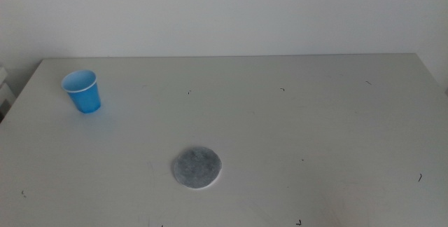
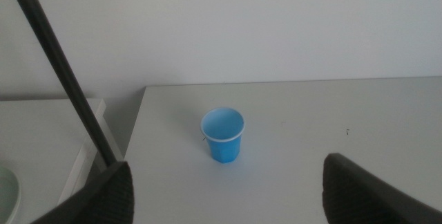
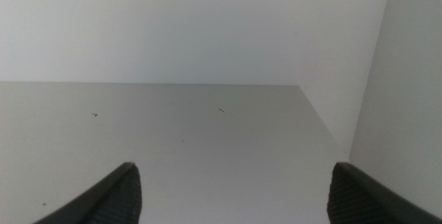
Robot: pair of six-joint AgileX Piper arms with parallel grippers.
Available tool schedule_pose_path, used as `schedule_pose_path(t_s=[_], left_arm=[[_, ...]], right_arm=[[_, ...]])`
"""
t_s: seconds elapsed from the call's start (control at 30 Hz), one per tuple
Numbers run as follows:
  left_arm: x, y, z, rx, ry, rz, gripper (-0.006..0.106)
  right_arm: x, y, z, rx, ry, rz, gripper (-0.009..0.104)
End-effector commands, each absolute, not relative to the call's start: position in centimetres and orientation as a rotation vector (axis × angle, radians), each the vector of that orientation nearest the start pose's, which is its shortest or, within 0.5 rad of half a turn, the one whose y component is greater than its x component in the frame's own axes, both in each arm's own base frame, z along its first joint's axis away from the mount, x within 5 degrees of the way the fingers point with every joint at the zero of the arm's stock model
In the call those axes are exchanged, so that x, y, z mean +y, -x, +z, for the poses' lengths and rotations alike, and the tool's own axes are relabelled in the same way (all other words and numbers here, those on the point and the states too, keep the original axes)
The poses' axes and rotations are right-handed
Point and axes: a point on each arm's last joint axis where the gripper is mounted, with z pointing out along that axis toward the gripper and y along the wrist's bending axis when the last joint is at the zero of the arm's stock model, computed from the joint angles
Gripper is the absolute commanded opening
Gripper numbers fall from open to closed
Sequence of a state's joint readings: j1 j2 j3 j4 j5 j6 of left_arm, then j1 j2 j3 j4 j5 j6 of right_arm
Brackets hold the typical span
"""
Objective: Place an empty cup on a cup mat.
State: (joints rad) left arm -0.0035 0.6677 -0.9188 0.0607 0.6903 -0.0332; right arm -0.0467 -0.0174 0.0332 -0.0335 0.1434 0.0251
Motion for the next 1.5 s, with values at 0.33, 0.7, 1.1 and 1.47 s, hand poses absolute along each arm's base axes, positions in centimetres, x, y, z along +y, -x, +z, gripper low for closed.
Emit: schedule_pose_path(t_s=[0.33, 0.7, 1.1, 1.47], left_arm=[[0.3, -21.8, 47.4, 2.078, 0.065, 0.021, 0.105], [0.3, -29.7, 43.4, 2.245, 0.100, 0.018, 0.105], [2.0, -35.8, 37.1, 2.425, 0.182, -0.010, 0.105], [4.1, -42.7, 32.4, 2.479, 0.162, 0.004, 0.105]], right_arm=[[-0.3, -5.4, 20.2, 1.535, -0.017, -0.058, 0.094], [-0.3, -5.4, 20.2, 1.535, -0.017, -0.058, 0.094], [-0.3, -5.4, 20.2, 1.535, -0.017, -0.058, 0.094], [-0.3, -5.4, 20.2, 1.535, -0.017, -0.058, 0.094]])
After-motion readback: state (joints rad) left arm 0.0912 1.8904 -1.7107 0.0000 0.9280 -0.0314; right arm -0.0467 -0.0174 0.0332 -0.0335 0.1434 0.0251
